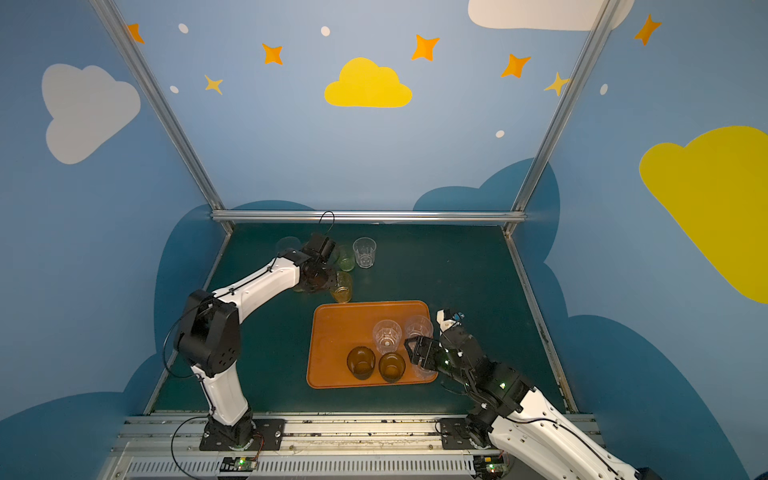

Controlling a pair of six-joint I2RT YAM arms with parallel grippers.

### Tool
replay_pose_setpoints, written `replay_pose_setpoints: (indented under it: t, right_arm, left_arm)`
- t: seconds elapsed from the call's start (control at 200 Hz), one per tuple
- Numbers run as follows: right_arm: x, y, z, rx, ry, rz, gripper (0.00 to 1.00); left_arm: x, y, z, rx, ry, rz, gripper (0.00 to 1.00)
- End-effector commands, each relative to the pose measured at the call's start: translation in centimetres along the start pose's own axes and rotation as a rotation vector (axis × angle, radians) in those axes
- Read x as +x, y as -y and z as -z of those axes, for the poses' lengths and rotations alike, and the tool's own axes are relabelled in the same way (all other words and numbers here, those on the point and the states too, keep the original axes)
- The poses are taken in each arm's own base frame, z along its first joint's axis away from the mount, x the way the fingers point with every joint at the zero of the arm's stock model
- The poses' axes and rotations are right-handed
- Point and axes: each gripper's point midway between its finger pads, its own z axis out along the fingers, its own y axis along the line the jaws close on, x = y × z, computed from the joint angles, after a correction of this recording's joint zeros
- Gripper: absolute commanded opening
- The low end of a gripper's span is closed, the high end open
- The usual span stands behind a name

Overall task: Place the glasses into the tray
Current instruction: 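Lower the open left gripper around the amber glass rim, then close the left gripper on the amber glass and lift it toward the tray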

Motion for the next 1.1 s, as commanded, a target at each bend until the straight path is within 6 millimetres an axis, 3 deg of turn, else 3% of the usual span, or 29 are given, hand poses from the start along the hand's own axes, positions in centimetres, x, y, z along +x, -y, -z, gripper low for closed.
replay_pose_setpoints:
  t: [0.0, 0.205, 0.621, 1.091]
  right_arm:
    - [-1.0, -0.1, 1.5, 0.053, 0.002, -0.009, 0.88]
    - [-1.7, -2.0, 2.3, 0.03, -0.032, -0.043, 0.87]
    - [-2.9, -4.0, 4.4, -0.074, 0.011, -0.113, 0.88]
    - [-3.6, -4.9, 4.6, -0.061, 0.005, -0.126, 0.88]
  left_arm:
    - [-1.3, -0.1, 2.6, 0.014, 0.065, 0.029, 0.04]
    - [-0.5, -0.3, 4.8, 0.038, 0.086, 0.037, 0.04]
    - [3.8, -1.2, 10.2, 0.032, 0.098, -0.035, 0.04]
    - [7.5, 0.7, 9.0, 0.048, 0.017, -0.096, 0.04]
